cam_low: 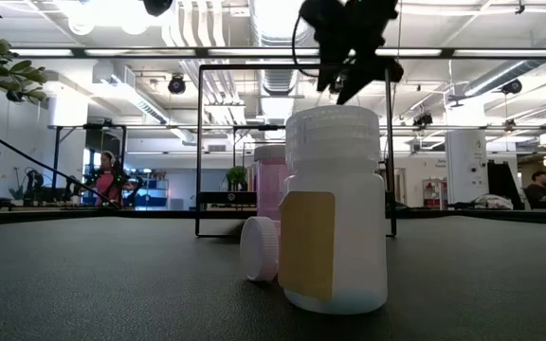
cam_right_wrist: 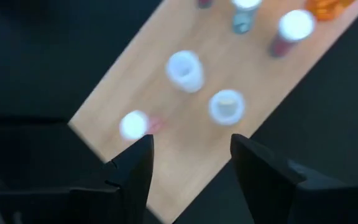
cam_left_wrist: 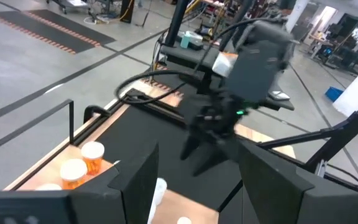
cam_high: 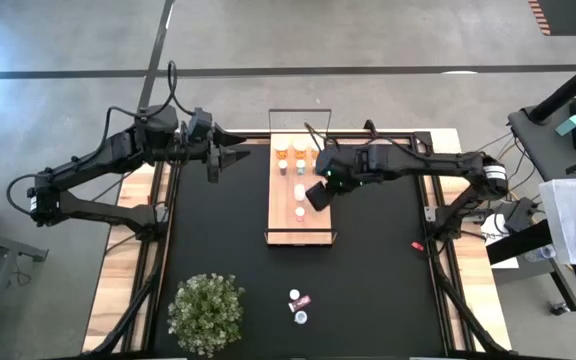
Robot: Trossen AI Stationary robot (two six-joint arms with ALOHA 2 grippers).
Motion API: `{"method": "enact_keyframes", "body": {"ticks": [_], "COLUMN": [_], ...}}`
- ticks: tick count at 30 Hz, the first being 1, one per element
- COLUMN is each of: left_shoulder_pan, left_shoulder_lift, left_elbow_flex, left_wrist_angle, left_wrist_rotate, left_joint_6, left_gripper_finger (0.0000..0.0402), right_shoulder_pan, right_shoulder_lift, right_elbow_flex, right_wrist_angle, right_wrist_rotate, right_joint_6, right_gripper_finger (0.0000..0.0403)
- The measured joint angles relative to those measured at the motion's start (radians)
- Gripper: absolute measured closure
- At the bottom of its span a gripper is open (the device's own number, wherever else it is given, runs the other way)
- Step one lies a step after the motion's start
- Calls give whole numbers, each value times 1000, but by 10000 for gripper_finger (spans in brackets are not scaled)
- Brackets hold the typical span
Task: Pick and place medicine bottles onto shelf by color
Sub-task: Put the top pink pill bottle aligned with the other pink pill bottle on the shelf
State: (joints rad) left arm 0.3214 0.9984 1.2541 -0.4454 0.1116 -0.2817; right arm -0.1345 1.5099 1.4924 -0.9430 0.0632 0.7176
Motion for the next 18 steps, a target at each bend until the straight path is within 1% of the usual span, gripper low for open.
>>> {"method": "enact_keyframes", "body": {"ticks": [8,10,15,18], "left_shoulder_pan": [-1,-1,-3,-21], "left_shoulder_lift": [0,0,0,0], "left_elbow_flex": [0,-4,-6,-8], "left_wrist_angle": [-67,-75,-67,-68], "left_wrist_rotate": [12,45,165,187], "left_joint_6": [1,5,9,9], "left_gripper_finger": [199,199,199,199], "right_shoulder_pan": [187,223,290,320], "right_shoulder_lift": [-25,-27,-30,-30], "right_elbow_flex": [-1,-2,-2,-2], "right_wrist_angle": [1,1,1,1], "right_wrist_rotate": [83,100,125,126], "right_joint_6": [82,122,208,222], "right_gripper_finger": [200,200,200,200]}}
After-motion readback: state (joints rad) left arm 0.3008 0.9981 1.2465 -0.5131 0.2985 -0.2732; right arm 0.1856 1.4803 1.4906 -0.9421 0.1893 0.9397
